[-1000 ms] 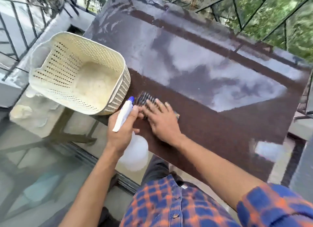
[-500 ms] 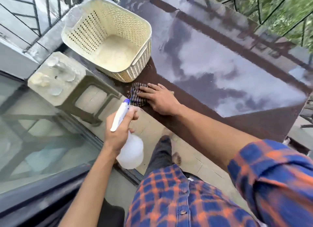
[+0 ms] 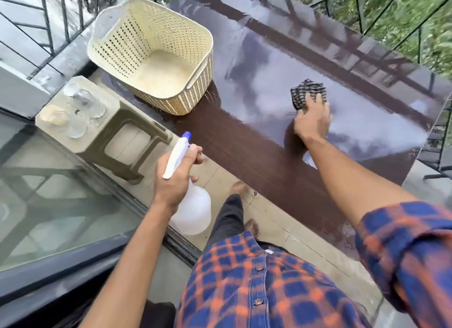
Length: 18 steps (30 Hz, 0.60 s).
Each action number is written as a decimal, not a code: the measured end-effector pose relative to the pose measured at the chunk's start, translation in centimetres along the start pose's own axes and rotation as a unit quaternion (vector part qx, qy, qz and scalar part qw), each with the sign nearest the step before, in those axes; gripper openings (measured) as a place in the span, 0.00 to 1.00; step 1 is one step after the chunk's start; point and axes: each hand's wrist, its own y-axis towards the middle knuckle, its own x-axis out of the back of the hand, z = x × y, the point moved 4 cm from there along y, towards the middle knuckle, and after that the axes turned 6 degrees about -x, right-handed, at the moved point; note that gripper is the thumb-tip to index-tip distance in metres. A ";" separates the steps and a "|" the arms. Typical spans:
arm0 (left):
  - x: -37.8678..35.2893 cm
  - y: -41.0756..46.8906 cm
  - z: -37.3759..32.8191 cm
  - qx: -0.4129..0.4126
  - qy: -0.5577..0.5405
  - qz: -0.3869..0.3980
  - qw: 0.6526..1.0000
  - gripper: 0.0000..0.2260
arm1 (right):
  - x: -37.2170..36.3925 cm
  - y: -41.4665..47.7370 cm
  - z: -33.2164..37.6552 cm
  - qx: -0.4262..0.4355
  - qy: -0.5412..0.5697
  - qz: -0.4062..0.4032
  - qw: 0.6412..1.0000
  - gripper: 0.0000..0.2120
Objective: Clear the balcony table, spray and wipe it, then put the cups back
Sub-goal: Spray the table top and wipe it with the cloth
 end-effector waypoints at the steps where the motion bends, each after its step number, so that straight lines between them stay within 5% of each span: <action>1: -0.2 0.0 -0.1 -0.001 0.001 0.001 1.000 0.09 | -0.4 -1.2 0.9 0.016 -0.013 0.007 1.000 0.26; 4: -0.7 0.1 -0.3 0.001 0.005 0.006 1.000 0.11 | -2.3 -6.7 4.5 0.161 -0.060 0.035 0.985 0.25; 8: -2.5 0.3 -0.4 0.005 0.014 0.027 1.000 0.12 | -4.9 -16.0 4.7 0.407 -0.058 0.099 0.906 0.21; 11: -4.1 0.3 -0.4 0.014 0.014 0.046 0.999 0.12 | -3.7 -18.9 -0.5 0.467 -0.054 0.104 0.877 0.19; 14: -5.7 0.4 -0.7 0.013 0.023 0.074 0.997 0.13 | -0.7 -15.7 -7.3 0.406 -0.041 0.047 0.912 0.20; 18: -7.7 0.4 -1.3 -0.001 0.037 0.100 0.994 0.11 | 3.8 -5.8 -14.0 0.124 0.006 -0.047 0.991 0.22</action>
